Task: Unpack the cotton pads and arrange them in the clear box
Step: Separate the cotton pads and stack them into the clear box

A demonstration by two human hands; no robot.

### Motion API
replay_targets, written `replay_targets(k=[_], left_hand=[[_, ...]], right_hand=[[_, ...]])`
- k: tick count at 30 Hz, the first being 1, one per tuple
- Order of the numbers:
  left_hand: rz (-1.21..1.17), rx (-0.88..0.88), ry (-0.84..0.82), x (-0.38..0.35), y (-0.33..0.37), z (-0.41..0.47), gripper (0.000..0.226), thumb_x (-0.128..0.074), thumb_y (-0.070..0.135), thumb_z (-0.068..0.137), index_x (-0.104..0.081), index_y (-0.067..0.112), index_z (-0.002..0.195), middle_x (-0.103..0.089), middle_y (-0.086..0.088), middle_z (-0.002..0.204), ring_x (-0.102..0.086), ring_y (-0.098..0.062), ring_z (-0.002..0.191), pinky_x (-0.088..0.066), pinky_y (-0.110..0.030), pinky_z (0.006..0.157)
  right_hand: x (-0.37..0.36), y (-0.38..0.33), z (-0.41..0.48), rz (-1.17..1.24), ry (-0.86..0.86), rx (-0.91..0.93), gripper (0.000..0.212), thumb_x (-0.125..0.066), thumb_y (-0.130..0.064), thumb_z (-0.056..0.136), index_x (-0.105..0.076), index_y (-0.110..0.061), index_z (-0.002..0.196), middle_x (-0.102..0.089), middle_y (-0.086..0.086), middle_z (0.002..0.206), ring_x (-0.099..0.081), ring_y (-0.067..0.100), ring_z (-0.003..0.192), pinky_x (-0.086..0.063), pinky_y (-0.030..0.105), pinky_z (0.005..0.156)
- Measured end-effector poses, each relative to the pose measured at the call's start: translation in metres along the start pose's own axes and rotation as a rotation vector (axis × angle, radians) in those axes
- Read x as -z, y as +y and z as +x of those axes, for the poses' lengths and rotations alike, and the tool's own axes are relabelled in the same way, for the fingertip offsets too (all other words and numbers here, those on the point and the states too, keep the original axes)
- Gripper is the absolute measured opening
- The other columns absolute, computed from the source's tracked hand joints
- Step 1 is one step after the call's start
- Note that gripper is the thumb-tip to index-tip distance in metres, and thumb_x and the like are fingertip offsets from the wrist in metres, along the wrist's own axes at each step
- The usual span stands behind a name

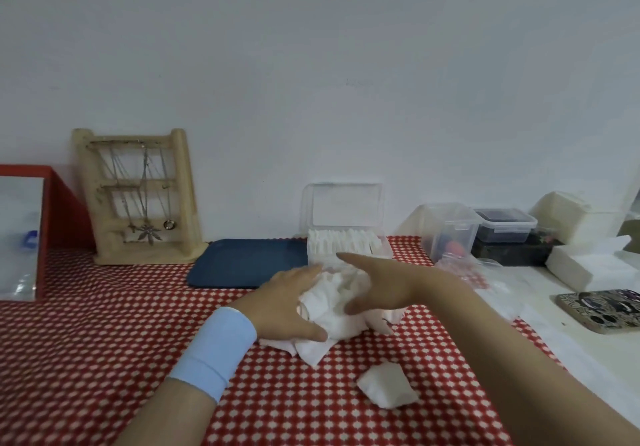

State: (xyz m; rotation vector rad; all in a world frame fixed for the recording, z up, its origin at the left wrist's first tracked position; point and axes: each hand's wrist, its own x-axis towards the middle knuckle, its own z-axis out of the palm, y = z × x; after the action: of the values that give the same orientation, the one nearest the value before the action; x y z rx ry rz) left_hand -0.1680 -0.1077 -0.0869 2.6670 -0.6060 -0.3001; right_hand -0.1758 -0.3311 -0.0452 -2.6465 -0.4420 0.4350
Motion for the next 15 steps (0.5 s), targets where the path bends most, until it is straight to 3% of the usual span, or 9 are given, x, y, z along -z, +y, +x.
replay_targets(k=[2,5,6,8,11,15], left_hand=[[0.01,-0.032,0.134,0.008,0.008,-0.007,0.104,-0.077,0.054,0.08,-0.012,0.04,0.16,-0.012,0.016,0.166,-0.009,-0.013,0.154,-0.019,-0.037,0.124],[-0.076,-0.127,0.319,0.009,0.027,-0.013,0.071,-0.074,0.05,0.086,-0.039,0.041,0.147,-0.034,0.02,0.149,-0.027,-0.004,0.14,-0.03,-0.025,0.109],[-0.097,-0.148,0.342,0.006,0.032,-0.015,0.059,-0.073,0.047,0.087,-0.047,0.04,0.139,-0.041,0.021,0.14,-0.034,-0.002,0.133,-0.034,-0.023,0.105],[-0.122,-0.177,0.342,0.0,0.041,-0.016,0.036,-0.071,0.043,0.088,-0.059,0.039,0.122,-0.051,0.022,0.124,-0.049,0.0,0.116,-0.046,-0.026,0.099],[-0.179,-0.161,0.278,-0.009,0.05,-0.021,0.014,-0.066,0.038,0.093,-0.067,0.036,0.107,-0.062,0.019,0.109,-0.061,-0.002,0.097,-0.054,-0.024,0.09],[-0.227,-0.107,0.226,-0.016,0.044,-0.023,0.015,-0.063,0.026,0.094,-0.07,0.035,0.104,-0.068,0.016,0.101,-0.066,-0.003,0.088,-0.053,-0.016,0.083]], right_hand=[[0.008,-0.003,-0.011,-0.014,0.104,0.007,0.08,-0.076,-0.044,0.084,-0.035,-0.04,0.153,-0.034,-0.014,0.158,-0.036,0.014,0.144,-0.034,0.038,0.115],[0.012,-0.003,-0.024,-0.131,0.258,0.126,0.032,-0.074,-0.031,0.087,-0.067,-0.038,0.117,-0.059,-0.019,0.123,-0.058,0.003,0.11,-0.047,0.024,0.093],[0.012,-0.009,-0.034,-0.12,0.199,0.117,0.024,-0.075,-0.026,0.087,-0.071,-0.037,0.108,-0.064,-0.021,0.11,-0.061,0.0,0.098,-0.05,0.022,0.086],[0.005,-0.015,-0.039,-0.157,0.026,0.095,0.026,-0.078,-0.021,0.084,-0.074,-0.036,0.105,-0.069,-0.021,0.103,-0.065,0.001,0.093,-0.055,0.024,0.089],[-0.014,-0.016,-0.04,-0.22,-0.224,0.039,0.046,-0.081,-0.02,0.083,-0.068,-0.031,0.126,-0.068,-0.013,0.121,-0.065,0.01,0.108,-0.052,0.03,0.099],[-0.03,-0.017,-0.041,-0.283,-0.302,-0.003,0.05,-0.079,-0.022,0.085,-0.065,-0.028,0.133,-0.064,-0.006,0.127,-0.062,0.015,0.109,-0.051,0.026,0.091]])
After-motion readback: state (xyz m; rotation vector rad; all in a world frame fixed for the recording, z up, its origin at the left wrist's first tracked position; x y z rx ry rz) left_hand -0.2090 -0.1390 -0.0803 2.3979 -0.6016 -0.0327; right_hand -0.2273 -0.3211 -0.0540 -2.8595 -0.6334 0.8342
